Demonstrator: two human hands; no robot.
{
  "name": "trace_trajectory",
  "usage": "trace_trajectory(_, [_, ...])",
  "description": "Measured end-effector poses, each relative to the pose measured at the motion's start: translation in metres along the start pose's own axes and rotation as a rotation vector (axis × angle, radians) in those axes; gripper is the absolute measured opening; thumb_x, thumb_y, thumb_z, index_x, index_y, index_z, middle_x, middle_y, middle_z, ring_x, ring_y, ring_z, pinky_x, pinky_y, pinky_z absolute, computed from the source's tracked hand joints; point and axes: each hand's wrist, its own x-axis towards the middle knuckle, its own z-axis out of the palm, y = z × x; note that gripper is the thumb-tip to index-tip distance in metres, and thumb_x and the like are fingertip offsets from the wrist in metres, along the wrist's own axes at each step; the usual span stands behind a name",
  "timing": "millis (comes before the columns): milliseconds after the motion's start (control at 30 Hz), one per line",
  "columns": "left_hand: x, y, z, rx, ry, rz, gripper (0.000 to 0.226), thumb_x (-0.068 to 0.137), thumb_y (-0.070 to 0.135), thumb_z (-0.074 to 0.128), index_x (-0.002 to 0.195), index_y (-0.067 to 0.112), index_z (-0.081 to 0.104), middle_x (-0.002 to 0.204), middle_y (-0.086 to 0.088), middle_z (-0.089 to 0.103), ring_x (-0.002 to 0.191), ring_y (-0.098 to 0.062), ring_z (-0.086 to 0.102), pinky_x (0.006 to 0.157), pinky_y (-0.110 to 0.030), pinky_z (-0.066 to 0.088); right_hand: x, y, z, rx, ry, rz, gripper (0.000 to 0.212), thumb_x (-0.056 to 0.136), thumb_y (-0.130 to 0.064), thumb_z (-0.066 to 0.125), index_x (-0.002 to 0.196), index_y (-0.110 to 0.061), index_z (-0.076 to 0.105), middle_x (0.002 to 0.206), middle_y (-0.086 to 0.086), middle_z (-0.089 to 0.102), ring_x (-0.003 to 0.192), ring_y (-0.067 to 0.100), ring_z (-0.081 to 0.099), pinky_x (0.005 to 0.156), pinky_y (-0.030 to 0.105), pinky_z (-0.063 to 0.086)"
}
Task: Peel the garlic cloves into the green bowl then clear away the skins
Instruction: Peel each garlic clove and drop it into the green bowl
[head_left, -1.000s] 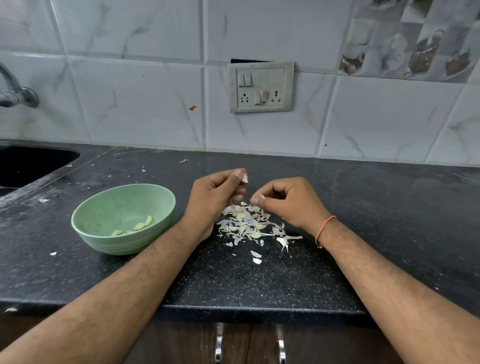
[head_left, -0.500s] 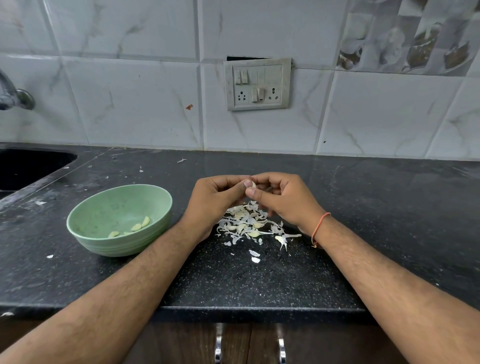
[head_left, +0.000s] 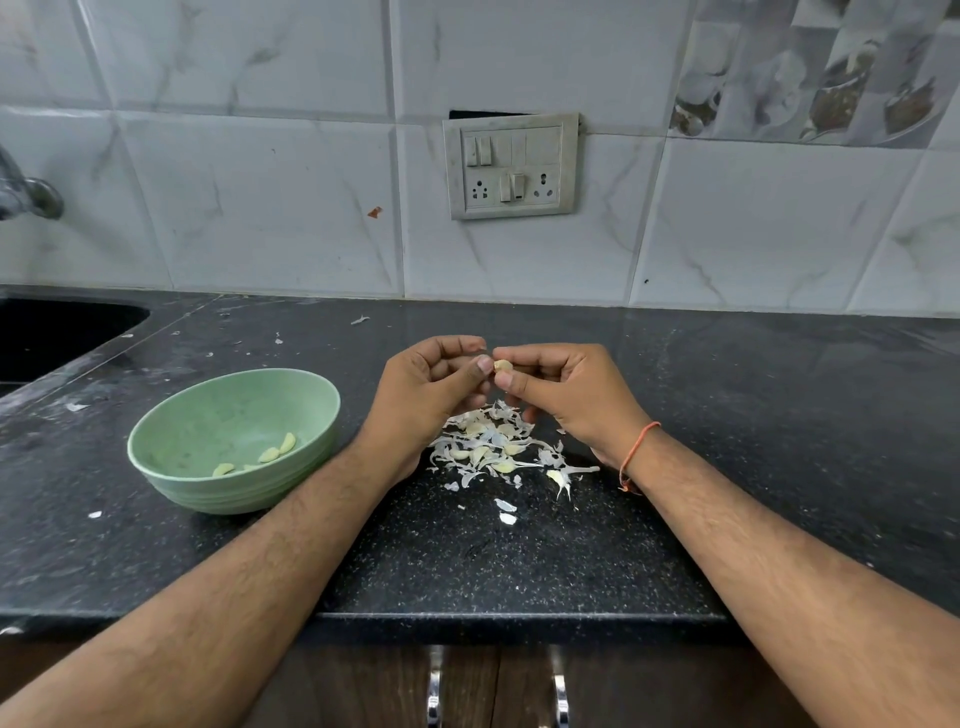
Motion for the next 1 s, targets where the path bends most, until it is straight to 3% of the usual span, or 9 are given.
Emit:
trace_trajectory(100, [-0.0001,0.0001,0.0010,0.056,-0.011,0.020,0.023,0.097,0.003,0.072,0.119,0.007,0.069,0.085,-0.001,0.077,0.074,-0.009,0.071,0.069,-0.024,0.064,-0.0001,0.0007,-0.0009,0.014,-0.024,0.021,0.025,0.092,-0.011,0.083,0.116,-0.010,0.080,0.099,0.012,0.082,0.088,0.031,0.077,0.066,0.037,0.061])
trace_trajectory(333, [0.0004,-0.0032,0.0012,0.278,0.006,0.069,0.018,0.100,0.005,0.070,0.117,0.010,0.073,0.081,0.009,0.073,0.072,-0.003,0.067,0.072,-0.027,0.065,0.0002,-0.0024,0.0009,0.255,0.037,0.096,0.028,0.084,-0.021,0.084,0.111,-0.014,0.082,0.107,0.007,0.079,0.093,0.015,0.068,0.068,0.035,0.056])
trace_trajectory(500, [-0.0016,-0.0044,-0.0009,0.398,-0.018,0.119,0.016,0.095,0.010,0.079,0.111,0.014,0.078,0.088,0.000,0.079,0.076,-0.008,0.071,0.075,-0.028,0.062,0.0018,-0.0059,-0.0053,0.437,0.044,0.180,0.030,0.095,-0.016,0.074,0.125,-0.010,0.075,0.110,0.013,0.078,0.090,0.018,0.070,0.069,0.028,0.059])
trace_trajectory(600, [-0.0047,-0.0032,-0.0009,0.499,-0.053,0.136,0.013,0.091,0.010,0.080,0.094,0.022,0.083,0.082,-0.001,0.080,0.067,-0.008,0.065,0.065,-0.028,0.055,0.0021,-0.0067,-0.0056,0.436,0.022,0.214,0.028,0.100,-0.016,0.070,0.126,-0.007,0.074,0.109,0.012,0.078,0.090,0.016,0.071,0.069,0.027,0.060])
trace_trajectory(667, [-0.0064,-0.0016,0.0009,0.504,-0.057,0.113,0.018,0.088,0.012,0.072,0.082,0.025,0.082,0.078,-0.006,0.079,0.065,-0.018,0.062,0.064,-0.037,0.053,0.0020,-0.0072,-0.0053,0.424,0.009,0.221,0.027,0.101,-0.017,0.069,0.126,-0.007,0.074,0.109,0.012,0.078,0.090,0.016,0.071,0.069,0.027,0.060])
trace_trajectory(733, [-0.0074,0.0002,0.0025,0.466,-0.050,0.105,0.021,0.084,0.016,0.062,0.078,0.023,0.081,0.075,-0.006,0.078,0.065,-0.026,0.061,0.065,-0.044,0.054,0.0009,-0.0073,-0.0053,0.411,0.001,0.228,0.027,0.101,-0.017,0.068,0.126,-0.007,0.074,0.109,0.011,0.078,0.088,0.015,0.070,0.069,0.028,0.059])
trace_trajectory(833, [-0.0064,0.0001,0.0027,0.421,-0.029,0.117,0.027,0.090,0.022,0.056,0.079,0.018,0.080,0.068,-0.008,0.073,0.063,-0.027,0.058,0.065,-0.045,0.053,-0.0004,-0.0063,-0.0055,0.396,-0.011,0.234,0.027,0.102,-0.015,0.068,0.126,-0.007,0.075,0.107,0.011,0.077,0.084,0.015,0.069,0.066,0.027,0.058])
trace_trajectory(900, [-0.0053,-0.0011,0.0015,0.451,0.012,0.167,0.029,0.096,0.031,0.061,0.078,0.021,0.080,0.066,-0.004,0.072,0.060,-0.025,0.058,0.062,-0.045,0.054,-0.0008,-0.0051,-0.0050,0.392,-0.019,0.234,0.027,0.101,-0.013,0.068,0.127,-0.007,0.074,0.105,0.011,0.077,0.082,0.016,0.068,0.064,0.027,0.058])
trace_trajectory(1000, [-0.0027,-0.0033,-0.0012,0.512,0.090,0.267,0.009,0.093,0.032,0.078,0.086,0.027,0.079,0.068,0.009,0.070,0.058,-0.011,0.056,0.058,-0.032,0.051,-0.0014,-0.0028,-0.0043,0.335,-0.027,0.209,0.028,0.098,-0.011,0.072,0.125,-0.007,0.076,0.106,0.015,0.077,0.084,0.018,0.068,0.065,0.028,0.058])
